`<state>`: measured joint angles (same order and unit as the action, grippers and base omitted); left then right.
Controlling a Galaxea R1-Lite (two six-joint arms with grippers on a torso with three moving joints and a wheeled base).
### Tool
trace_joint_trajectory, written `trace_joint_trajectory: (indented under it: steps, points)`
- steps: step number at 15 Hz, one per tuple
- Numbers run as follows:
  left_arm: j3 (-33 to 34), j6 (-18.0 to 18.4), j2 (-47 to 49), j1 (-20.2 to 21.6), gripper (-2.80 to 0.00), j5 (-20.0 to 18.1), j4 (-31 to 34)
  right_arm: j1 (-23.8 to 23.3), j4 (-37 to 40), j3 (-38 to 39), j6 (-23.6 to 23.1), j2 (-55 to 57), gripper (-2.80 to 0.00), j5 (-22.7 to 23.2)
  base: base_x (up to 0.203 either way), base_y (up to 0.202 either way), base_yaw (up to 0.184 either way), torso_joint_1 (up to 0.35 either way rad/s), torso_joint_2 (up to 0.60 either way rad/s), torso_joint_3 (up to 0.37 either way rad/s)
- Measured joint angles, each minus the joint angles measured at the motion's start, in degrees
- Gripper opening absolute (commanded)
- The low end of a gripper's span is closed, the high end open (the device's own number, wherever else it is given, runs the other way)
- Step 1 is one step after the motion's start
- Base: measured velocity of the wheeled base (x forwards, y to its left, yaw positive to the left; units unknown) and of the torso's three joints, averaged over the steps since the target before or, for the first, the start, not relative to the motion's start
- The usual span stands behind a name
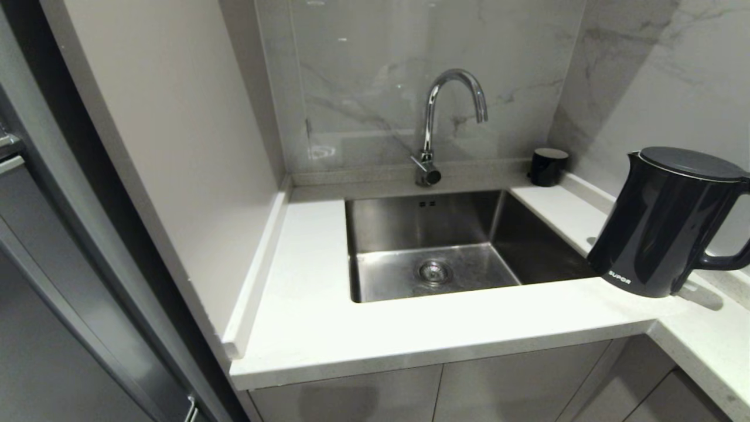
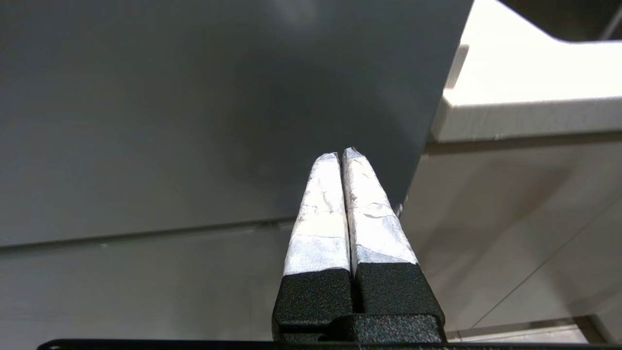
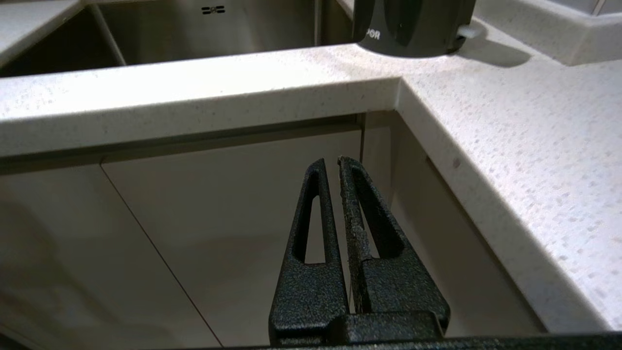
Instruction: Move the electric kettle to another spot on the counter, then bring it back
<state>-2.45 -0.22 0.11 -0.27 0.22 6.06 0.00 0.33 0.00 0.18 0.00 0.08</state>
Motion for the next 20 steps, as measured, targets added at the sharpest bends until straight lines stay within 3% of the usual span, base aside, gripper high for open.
trace_joint_trajectory:
  steps: [13, 20]
  points:
    - [0.0, -0.01, 0.02, 0.0, -2.8, 0.02, 0.05, 0.0, 0.0, 0.0, 0.0, 0.0, -2.8, -0.01, 0.0, 0.0, 0.0, -0.078, 0.48, 0.401]
    - [0.0, -0.02, 0.02, 0.02, -2.8, 0.0, 0.01, 0.0, -0.04, 0.0, -0.39, 0.0, -2.8, 0.08, 0.0, 0.0, 0.0, 0.0, 0.1, 0.095]
